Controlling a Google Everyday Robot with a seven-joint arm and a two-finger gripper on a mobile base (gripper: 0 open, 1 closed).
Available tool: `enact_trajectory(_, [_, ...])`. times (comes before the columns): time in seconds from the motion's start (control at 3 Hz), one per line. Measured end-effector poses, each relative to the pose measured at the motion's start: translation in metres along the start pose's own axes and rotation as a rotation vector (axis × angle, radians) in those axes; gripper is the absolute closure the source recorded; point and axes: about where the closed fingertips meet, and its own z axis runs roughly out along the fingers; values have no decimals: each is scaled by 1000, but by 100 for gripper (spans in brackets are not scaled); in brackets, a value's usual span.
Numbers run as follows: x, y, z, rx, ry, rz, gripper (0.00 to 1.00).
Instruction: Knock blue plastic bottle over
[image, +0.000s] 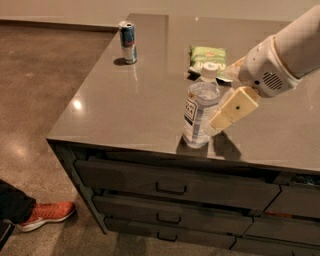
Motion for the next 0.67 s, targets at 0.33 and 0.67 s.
enact_trajectory(0.33, [-5,-3,19,-38,-34,78,3])
enact_trajectory(0.67, [-12,1,26,-70,-63,116,33])
